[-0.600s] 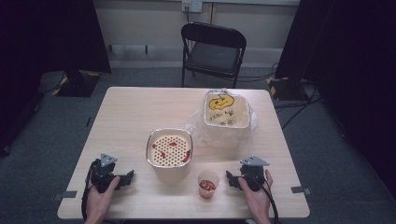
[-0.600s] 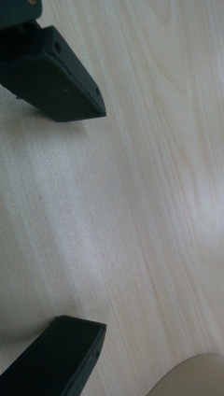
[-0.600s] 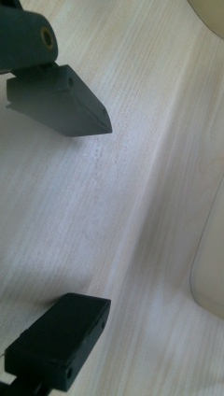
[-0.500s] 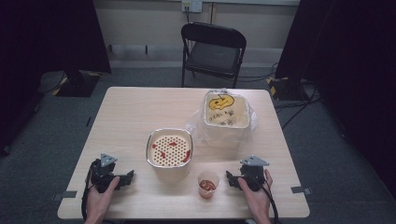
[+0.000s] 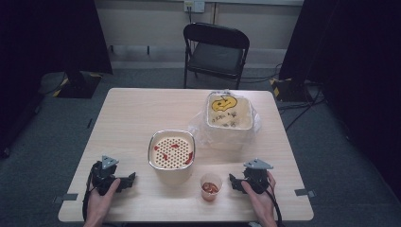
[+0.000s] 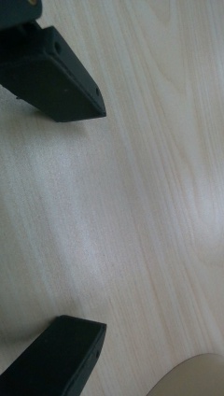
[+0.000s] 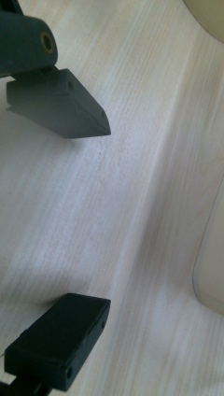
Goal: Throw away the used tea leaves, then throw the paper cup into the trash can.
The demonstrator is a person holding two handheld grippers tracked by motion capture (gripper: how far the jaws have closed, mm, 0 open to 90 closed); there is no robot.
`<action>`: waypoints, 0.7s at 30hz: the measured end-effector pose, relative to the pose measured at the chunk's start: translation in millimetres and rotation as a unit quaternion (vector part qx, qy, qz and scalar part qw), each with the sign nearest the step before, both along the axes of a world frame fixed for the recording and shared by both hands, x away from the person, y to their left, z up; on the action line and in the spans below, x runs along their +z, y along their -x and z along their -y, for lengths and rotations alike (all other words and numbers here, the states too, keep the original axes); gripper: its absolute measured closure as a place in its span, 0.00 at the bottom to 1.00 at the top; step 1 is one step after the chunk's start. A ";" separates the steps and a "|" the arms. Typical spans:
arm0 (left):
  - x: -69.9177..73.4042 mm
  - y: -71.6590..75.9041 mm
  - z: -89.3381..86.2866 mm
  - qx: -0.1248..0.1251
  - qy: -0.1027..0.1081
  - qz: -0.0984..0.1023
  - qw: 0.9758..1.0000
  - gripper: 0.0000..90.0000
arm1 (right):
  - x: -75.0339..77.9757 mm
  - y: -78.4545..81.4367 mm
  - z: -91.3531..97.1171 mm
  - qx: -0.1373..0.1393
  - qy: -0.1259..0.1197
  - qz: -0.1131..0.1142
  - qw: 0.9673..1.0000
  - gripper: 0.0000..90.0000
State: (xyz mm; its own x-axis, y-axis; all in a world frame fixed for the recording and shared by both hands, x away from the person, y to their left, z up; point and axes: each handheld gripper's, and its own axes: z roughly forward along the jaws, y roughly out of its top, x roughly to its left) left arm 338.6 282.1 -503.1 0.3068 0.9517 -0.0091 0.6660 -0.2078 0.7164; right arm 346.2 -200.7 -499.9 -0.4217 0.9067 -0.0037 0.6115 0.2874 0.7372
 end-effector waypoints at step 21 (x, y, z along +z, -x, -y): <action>0.0 -0.8 1.1 0.006 -0.001 0.000 1.000 0.00 | 23.8 56.9 -5.7 0.092 -0.050 -0.013 0.994 0.20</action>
